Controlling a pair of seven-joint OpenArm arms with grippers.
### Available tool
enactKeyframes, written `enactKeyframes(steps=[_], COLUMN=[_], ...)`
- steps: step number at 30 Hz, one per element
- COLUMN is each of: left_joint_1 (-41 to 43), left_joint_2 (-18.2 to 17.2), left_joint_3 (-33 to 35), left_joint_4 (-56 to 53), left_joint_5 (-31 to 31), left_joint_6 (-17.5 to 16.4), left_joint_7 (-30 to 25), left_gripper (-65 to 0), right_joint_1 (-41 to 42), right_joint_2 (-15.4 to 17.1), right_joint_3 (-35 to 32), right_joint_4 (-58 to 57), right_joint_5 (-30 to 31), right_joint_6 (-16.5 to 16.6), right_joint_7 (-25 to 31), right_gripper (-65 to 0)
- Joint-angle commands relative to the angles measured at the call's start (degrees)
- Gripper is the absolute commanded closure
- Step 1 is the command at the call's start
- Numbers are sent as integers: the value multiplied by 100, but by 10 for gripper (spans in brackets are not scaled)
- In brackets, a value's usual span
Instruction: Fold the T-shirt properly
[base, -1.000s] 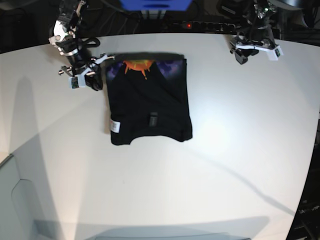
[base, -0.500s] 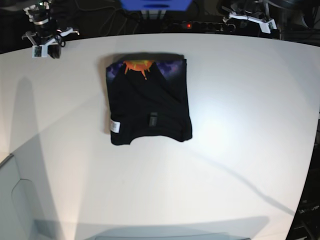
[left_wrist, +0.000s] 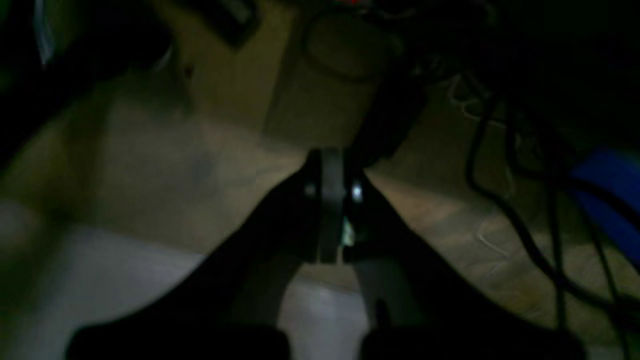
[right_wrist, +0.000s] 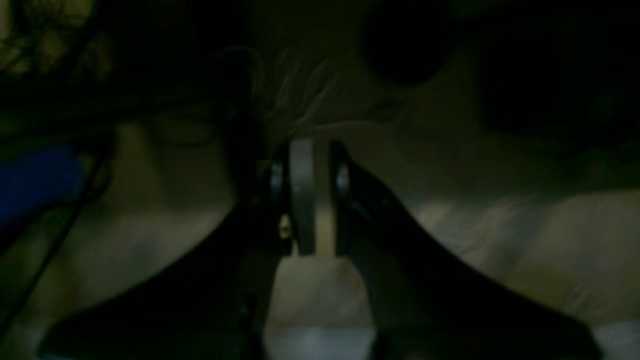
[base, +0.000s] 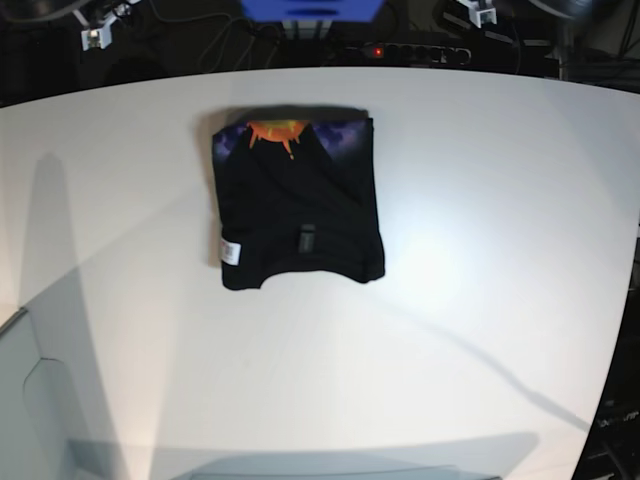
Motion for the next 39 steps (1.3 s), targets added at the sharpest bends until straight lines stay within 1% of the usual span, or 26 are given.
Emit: enactKeyframes(steps=[1, 2, 4, 6, 9, 10, 12, 14, 15, 17, 19, 23, 25, 27, 29, 31, 34, 36, 39], left_joint_1=[18, -122, -439, -834, -1564, -1819, -2223, -2566, -2724, -3032, -3252, -3498, -3630, -3700, -3709, -3718, -3797, -3815, -3823], left_joint_2=[-32, -32, -32, -49, -119, -119, -119, -119, -119, -102, -67, -58, -49, 30, 74, 100, 144, 241, 276], left_joint_3=[123, 273, 528, 712, 932, 985, 1178, 1539, 1732, 2040, 2189, 2224, 2224, 2224, 2224, 2207, 2207, 2216, 2216], left_joint_4=[-315, -693, -1414, -2109, -3348, -3788, -4561, -5309, -5608, -6197, -6557, -6601, -6645, -6654, -6654, -6654, -6654, -6654, -6654], left_joint_5=[115, 159, 220, 229, 194, 194, 229, 229, 229, 194, 194, 220, 194, 212, 203, 194, 194, 203, 194], left_joint_6=[34, 34, 34, 34, 34, 34, 34, 34, 34, 34, 34, 52, 78, 87, 87, 87, 96, 96, 96], left_joint_7=[-262, -544, -895, -992, -1027, -1124, -1581, -2214, -2469, -2864, -3084, -3137, -3137, -3137, -3137, -3137, -3137, -3146, -3181], left_gripper=[0, 0, 0, 0, 0, 0, 0, 0, 0, 0, 0, 0, 0, 0, 0, 0, 0, 0, -1], right_joint_1=[-78, 10, 239, 459, 907, 1056, 1338, 1610, 1733, 1953, 2199, 2718, 2982, 3210, 3395, 3492, 3500, 3492, 3483], right_joint_2=[87, 166, 272, 386, 456, 465, 456, 456, 474, 492, 588, 650, 650, 632, 615, 606, 509, 492, 474], right_joint_3=[-53, -150, -369, -589, -879, -923, -932, -1029, -1073, -1310, -1697, -2550, -2910, -3253, -3552, -3736, -3807, -3807, -3807], right_joint_4=[-260, -550, -1209, -1833, -2932, -3336, -4049, -4734, -5024, -5710, -6369, -7495, -7864, -8119, -8347, -8488, -8514, -8514, -8514], right_joint_5=[-16, -16, -25, -130, -570, -702, -948, -1211, -1273, -1291, -1352, -1352, -1352, -1352, -1352, -1352, -1352, -1352, -1352], right_joint_6=[19, 19, 19, 19, 19, 19, 19, 19, -179, -680, -1208, -2597, -3423, -4170, -4786, -5058, -5076, -5076, -5076], right_joint_7=[1, 10, 133, 362, 810, 1012, 1461, 1988, 2261, 2859, 3448, 4397, 4634, 4643, 4643, 4643, 4643, 4643, 4643], right_gripper=[-40, -40, -40, -40, -40, -40, -39, -39, -38, -23, 0, 0, 0, 0, 0, 0, 0, 0, 0])
